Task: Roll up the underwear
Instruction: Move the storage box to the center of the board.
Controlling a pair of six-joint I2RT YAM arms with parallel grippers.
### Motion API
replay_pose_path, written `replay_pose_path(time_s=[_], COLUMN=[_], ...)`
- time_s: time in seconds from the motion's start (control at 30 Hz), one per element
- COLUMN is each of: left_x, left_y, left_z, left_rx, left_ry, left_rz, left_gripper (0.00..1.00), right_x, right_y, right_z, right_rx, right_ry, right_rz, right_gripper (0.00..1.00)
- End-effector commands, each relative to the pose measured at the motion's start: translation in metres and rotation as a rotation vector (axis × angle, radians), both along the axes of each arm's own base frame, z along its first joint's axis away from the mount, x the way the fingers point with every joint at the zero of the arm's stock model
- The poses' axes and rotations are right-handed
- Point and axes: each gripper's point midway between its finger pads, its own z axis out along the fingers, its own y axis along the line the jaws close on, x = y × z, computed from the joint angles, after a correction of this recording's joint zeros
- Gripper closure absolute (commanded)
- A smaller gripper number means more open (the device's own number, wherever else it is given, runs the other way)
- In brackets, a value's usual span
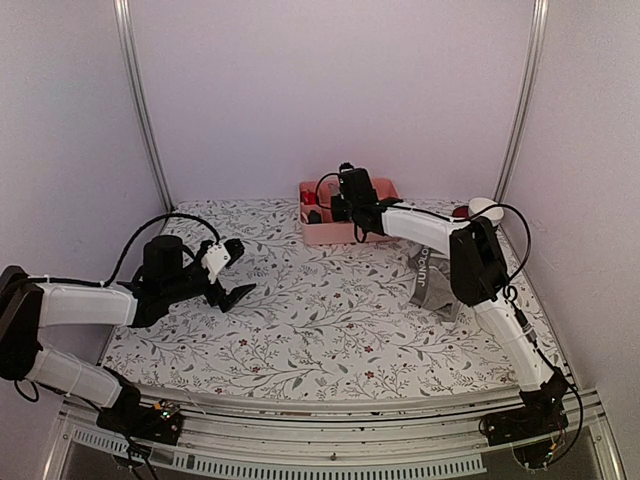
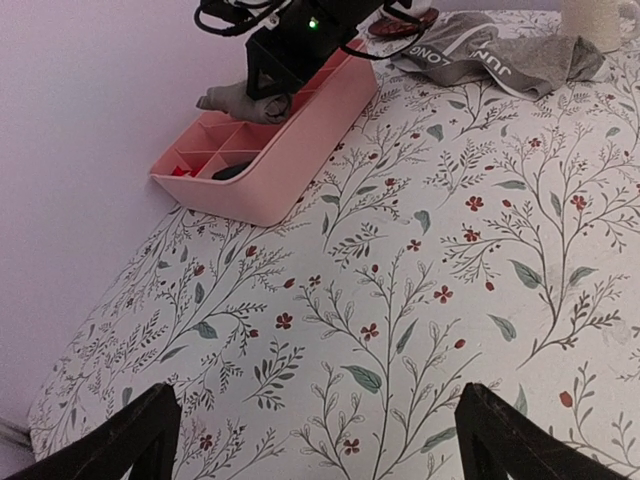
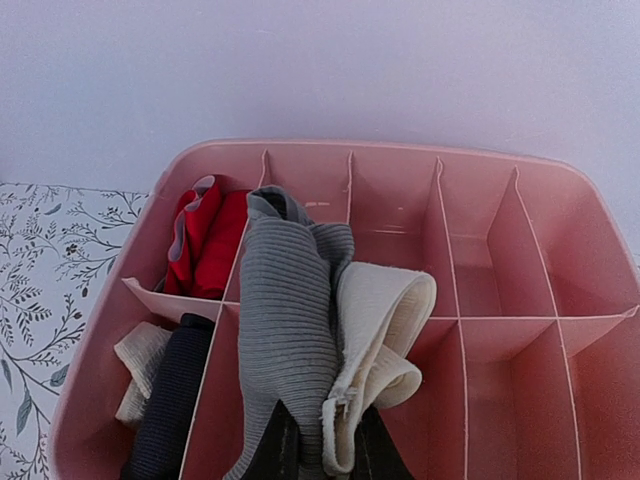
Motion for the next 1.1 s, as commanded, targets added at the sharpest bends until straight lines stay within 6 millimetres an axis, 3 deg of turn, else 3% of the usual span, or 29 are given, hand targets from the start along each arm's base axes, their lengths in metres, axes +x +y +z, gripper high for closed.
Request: replay_pose_path(time_s=[0.0, 0.07, 0.2, 0.47, 0.5, 0.8, 0.93, 1.07], left_x=[0.001, 0.002, 0.003, 0.004, 0.004, 0.004, 0.004, 0.006], left_y=[0.004, 0.004, 0.005, 0.005, 0.006, 0.005, 0.005, 0.006], left_z=[0.005, 0.004, 0.003, 0.003, 0.003, 0.004, 0.004, 0.003], left_rx=[-0.009, -0.007, -0.003, -0.001, 0.0, -0.005, -0.005, 0.0], left_ry=[-0.028, -0.026, -0.023, -0.024, -0.024, -0.022, -0.018, -0.02], left_rz=[0.011, 0.009, 0.017, 0.021, 0.022, 0.021, 0.021, 0.032], left_gripper=[0.02, 0.02, 0.02, 0.01, 0.02, 0.02, 0.02, 0.02], right_x=[-0.02, -0.035, -0.065, -0.113, -0.122, -0.221, -0.22, -0.202], right_y=[0.011, 0.015, 0.02, 0.007, 0.003, -0.019, -0.025, -0.007], right_z=[-0.002, 0.001, -0.017, -0.043, -0.033, -0.028, 0.002, 0.028], right_rx=[0.015, -0.009, -0.06, -0.143, -0.139, -0.194, -0.156, -0.097], right_ry=[0.06, 0.07, 0.16, 0.309, 0.316, 0.42, 0.369, 0.326], right_rz=[0.046, 0.068, 0.109, 0.12, 0.121, 0.159, 0.122, 0.148], right_gripper=[0.99, 0.99, 0.99, 0.99, 0.99, 0.99, 0.99, 0.99])
